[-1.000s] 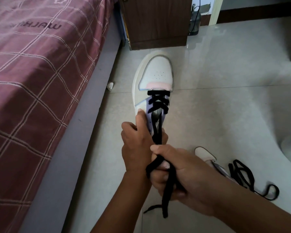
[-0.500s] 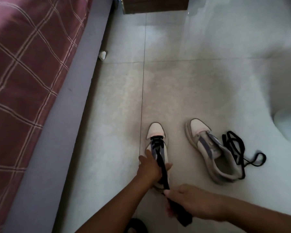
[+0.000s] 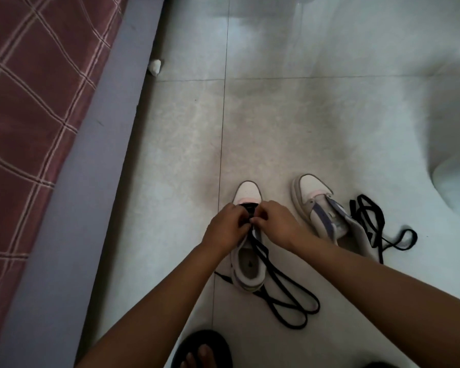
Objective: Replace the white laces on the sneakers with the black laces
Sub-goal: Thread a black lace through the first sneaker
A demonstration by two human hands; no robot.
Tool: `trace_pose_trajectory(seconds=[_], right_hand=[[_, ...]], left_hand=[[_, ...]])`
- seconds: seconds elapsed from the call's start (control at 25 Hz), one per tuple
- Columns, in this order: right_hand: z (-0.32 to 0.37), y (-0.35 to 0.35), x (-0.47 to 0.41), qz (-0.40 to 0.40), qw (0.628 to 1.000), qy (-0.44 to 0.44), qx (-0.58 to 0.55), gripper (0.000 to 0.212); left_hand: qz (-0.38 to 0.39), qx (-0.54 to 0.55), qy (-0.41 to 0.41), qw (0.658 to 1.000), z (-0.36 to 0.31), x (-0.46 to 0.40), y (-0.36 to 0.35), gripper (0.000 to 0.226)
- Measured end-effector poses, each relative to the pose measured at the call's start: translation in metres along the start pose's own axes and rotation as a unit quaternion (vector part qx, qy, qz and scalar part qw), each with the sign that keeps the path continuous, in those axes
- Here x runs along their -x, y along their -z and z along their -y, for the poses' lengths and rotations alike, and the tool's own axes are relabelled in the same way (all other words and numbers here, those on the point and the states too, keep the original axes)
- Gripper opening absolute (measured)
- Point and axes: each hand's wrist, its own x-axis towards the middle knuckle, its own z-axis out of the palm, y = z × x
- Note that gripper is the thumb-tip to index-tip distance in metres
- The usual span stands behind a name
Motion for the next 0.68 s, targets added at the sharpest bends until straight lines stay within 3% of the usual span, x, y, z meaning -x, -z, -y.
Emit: trace_pose_trajectory(seconds=[0.32, 0.44, 0.52, 0.68], right_hand=[[-0.007, 0.011, 0.001, 0.063, 0.981, -0.058, -0.173, 0.020], [-0.003, 0.009, 0.003, 0.043, 0.991, -0.016, -0.129, 0.007], [-0.003, 0.009, 0.002, 0.034, 0.998, 0.023, -0.040, 0.015], [-0.003, 0.020, -0.003, 0.079, 0.995, 0.050, 0.018, 0.013]], left_hand=[[-0.005, -0.137, 0.008, 0.990, -0.016, -0.004, -0.016, 0.028], [0.008, -0.176, 0.018, 0.984, -0.019, -0.008, -0.016, 0.033], [0.011, -0.155, 0.024, 0.988, -0.018, -0.010, -0.013, 0.029], [0.008, 0.028, 0.070, 0.997, -0.008, -0.011, 0.001, 0.007]])
